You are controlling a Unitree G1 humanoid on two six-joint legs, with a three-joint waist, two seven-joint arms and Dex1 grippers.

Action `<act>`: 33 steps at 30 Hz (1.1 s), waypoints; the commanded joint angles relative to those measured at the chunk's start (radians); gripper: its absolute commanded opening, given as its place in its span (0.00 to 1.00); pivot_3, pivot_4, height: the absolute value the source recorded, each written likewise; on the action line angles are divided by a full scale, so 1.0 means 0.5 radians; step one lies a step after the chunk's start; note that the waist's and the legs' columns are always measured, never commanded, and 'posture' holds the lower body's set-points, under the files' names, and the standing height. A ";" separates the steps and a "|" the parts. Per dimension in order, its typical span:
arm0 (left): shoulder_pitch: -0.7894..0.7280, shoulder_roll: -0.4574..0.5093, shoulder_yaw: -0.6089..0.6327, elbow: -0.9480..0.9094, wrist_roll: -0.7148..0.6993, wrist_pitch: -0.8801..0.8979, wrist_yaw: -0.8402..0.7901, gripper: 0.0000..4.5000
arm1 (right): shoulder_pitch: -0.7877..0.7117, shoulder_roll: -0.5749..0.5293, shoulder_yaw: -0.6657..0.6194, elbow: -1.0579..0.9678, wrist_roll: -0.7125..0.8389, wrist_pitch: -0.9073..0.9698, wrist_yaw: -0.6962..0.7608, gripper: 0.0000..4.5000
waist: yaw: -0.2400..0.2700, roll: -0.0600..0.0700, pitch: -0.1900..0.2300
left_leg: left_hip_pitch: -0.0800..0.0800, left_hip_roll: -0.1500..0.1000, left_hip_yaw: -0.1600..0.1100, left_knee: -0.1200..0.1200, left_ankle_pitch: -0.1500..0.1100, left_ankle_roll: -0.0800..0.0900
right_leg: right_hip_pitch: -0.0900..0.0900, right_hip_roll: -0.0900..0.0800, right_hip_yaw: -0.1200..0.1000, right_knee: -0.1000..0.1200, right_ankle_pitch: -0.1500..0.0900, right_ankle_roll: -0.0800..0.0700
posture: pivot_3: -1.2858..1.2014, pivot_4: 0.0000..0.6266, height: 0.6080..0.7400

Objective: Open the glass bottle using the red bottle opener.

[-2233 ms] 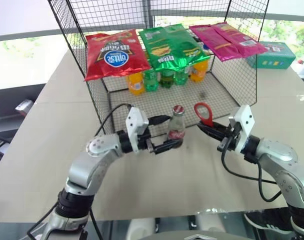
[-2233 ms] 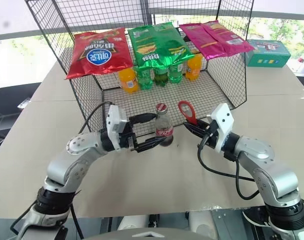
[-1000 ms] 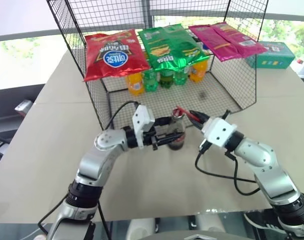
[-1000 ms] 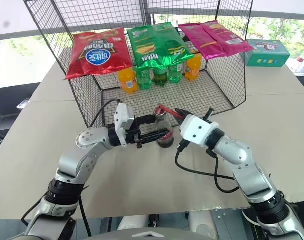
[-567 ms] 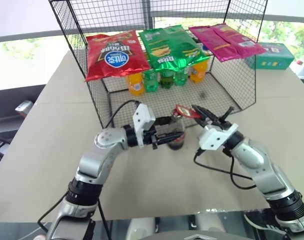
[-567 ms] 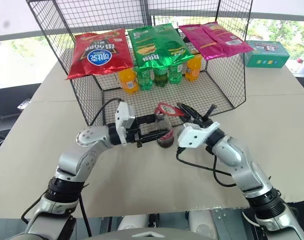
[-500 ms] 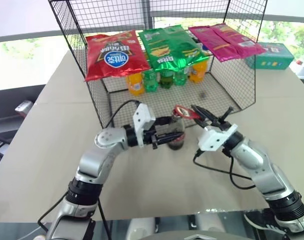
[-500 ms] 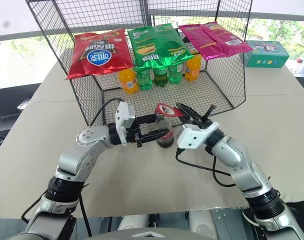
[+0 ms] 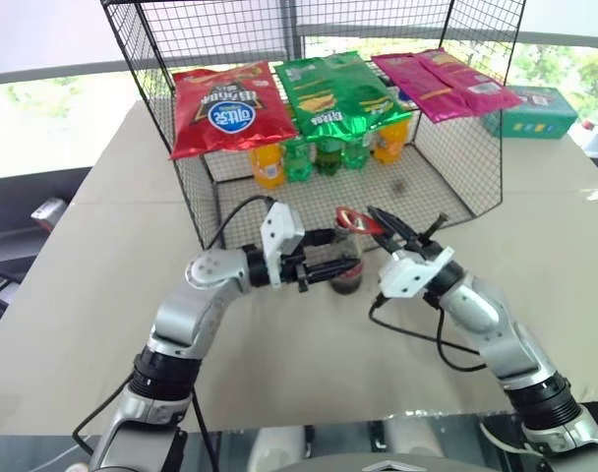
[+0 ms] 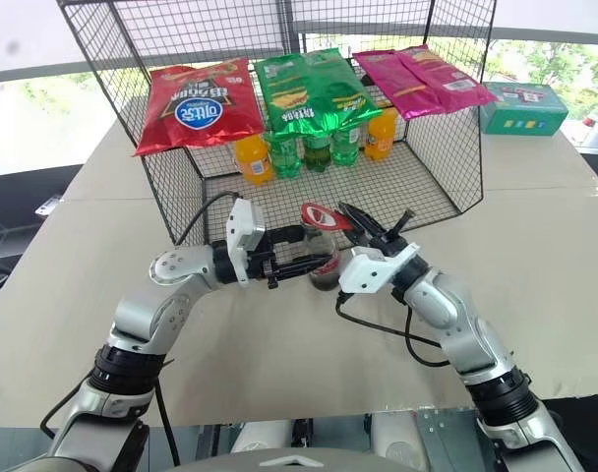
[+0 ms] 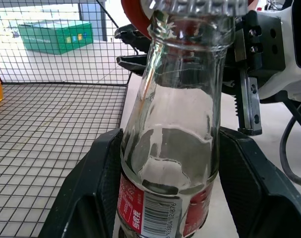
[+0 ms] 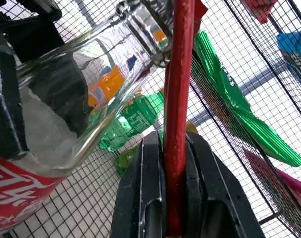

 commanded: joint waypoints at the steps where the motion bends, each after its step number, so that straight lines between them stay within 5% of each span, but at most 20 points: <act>1: -0.081 -0.010 0.050 -0.058 -0.061 -0.004 -0.003 0.49 | 0.067 -0.019 0.203 0.126 -0.144 -0.074 0.098 0.00 | 0.000 0.000 0.000 | 0.004 0.000 0.001 -0.001 0.000 0.000 | 0.003 0.000 0.001 0.000 0.000 0.000 | 0.52 0.24 1.00; 2: -0.074 0.000 0.063 -0.083 -0.084 0.006 -0.014 0.49 | 0.074 -0.018 0.197 0.134 -0.148 -0.065 0.098 0.00 | -0.001 0.000 0.000 | 0.005 0.000 0.001 -0.001 0.000 0.000 | 0.004 0.000 0.001 0.000 0.000 0.000 | 0.52 0.24 1.00; 3: -0.067 0.009 0.074 -0.104 -0.102 0.008 -0.026 0.72 | 0.080 -0.018 0.188 0.140 -0.149 -0.057 0.098 0.00 | -0.002 0.000 0.000 | 0.007 0.000 0.001 -0.001 0.000 0.000 | 0.005 0.000 0.002 0.000 0.000 0.000 | 0.52 0.24 1.00; 6: -0.072 0.011 0.081 -0.104 -0.113 -0.001 -0.018 0.99 | 0.087 -0.008 0.158 0.155 -0.116 -0.029 0.086 0.00 | -0.004 -0.001 -0.001 | 0.008 0.002 0.001 -0.003 0.000 0.000 | 0.005 0.001 0.002 0.001 -0.001 -0.001 | 0.52 0.24 1.00; 27: -0.107 -0.027 0.005 0.044 0.009 -0.092 -0.017 0.99 | -0.028 -0.056 -0.003 0.226 -0.103 0.000 0.062 0.00 | -0.006 -0.002 -0.001 | 0.009 0.002 0.007 -0.007 0.000 0.001 | 0.003 0.001 0.008 0.000 -0.002 -0.002 | 0.52 0.24 1.00; 30: -0.105 -0.024 -0.003 0.041 0.003 -0.084 -0.033 0.82 | -0.026 -0.050 0.001 0.220 -0.102 0.006 0.063 0.00 | -0.007 -0.002 -0.001 | 0.010 0.002 0.008 -0.006 0.000 0.001 | 0.003 0.000 0.010 0.000 -0.002 -0.002 | 0.52 0.24 1.00; 33: -0.093 -0.018 -0.011 0.031 -0.002 -0.073 -0.054 0.50 | -0.023 -0.049 0.003 0.213 -0.103 0.010 0.065 0.00 | -0.006 -0.003 -0.002 | 0.010 0.002 0.008 -0.007 -0.001 0.001 | 0.003 0.000 0.010 0.000 -0.002 -0.002 | 0.52 0.24 1.00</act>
